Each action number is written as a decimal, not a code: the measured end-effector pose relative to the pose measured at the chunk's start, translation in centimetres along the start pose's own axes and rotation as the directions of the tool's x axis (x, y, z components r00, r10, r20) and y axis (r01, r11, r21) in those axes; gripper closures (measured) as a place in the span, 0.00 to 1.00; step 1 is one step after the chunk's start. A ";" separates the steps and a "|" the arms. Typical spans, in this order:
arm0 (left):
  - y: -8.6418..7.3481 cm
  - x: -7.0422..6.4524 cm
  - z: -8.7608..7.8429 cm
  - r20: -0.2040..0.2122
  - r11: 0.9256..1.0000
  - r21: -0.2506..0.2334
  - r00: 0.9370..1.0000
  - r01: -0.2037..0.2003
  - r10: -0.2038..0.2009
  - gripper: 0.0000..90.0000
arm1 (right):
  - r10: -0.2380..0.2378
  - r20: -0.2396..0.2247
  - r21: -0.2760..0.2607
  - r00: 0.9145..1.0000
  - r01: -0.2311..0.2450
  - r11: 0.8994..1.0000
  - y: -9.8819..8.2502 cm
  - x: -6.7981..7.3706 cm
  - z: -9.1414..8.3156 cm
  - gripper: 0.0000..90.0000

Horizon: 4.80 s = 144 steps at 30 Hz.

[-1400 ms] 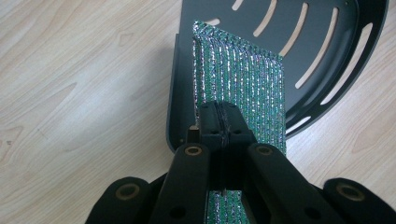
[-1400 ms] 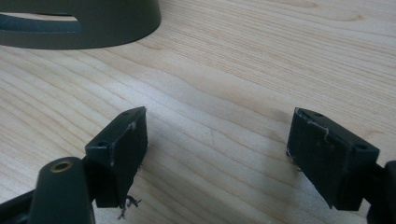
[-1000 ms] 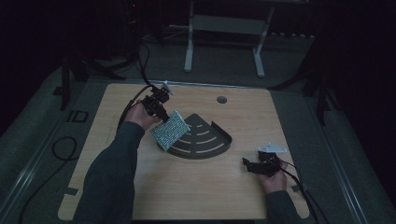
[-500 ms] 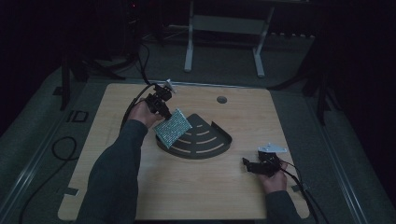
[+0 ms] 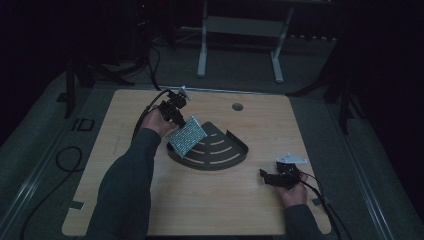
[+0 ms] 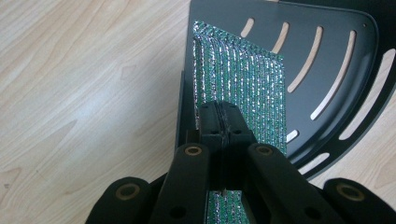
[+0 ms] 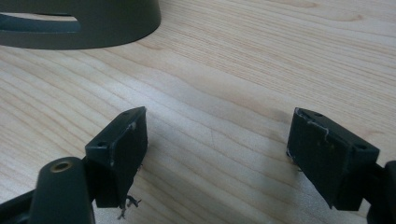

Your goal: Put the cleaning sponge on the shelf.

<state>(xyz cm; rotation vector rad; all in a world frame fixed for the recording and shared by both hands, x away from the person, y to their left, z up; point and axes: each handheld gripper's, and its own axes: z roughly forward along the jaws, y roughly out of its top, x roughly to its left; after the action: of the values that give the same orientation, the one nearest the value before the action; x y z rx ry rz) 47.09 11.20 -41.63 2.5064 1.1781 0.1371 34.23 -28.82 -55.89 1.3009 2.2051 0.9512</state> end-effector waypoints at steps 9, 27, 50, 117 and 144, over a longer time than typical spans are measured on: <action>0.3 0.0 0.5 -0.004 1.000 -0.003 1.000 -0.011 0.011 1.00 | 0.000 -0.001 0.000 1.000 0.000 1.000 0.0 0.0 0.0 0.22; 0.7 0.1 1.7 -0.020 0.999 -0.001 0.999 -0.038 0.038 1.00 | 0.000 -0.001 0.000 1.000 0.000 1.000 0.0 0.0 0.0 0.22; 0.4 0.0 3.2 -0.053 0.997 0.033 0.996 -0.070 0.071 1.00 | 0.000 -0.001 0.000 1.000 0.000 1.000 0.0 0.0 0.0 0.22; -0.3 0.1 5.7 -0.089 0.991 0.111 0.993 -0.072 0.082 0.97 | 0.000 -0.002 0.000 1.000 0.000 1.000 0.0 0.0 0.0 0.22; -1.6 1.6 2.7 -0.073 0.999 0.030 0.997 -0.025 0.028 0.80 | -0.001 -0.001 0.000 1.000 0.001 1.000 0.0 0.0 0.0 0.22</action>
<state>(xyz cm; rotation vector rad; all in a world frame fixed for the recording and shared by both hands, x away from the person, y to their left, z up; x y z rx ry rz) 47.60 12.62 -44.86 2.5631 1.1837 0.2219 34.28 -28.84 -55.90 1.2992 2.2063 0.9525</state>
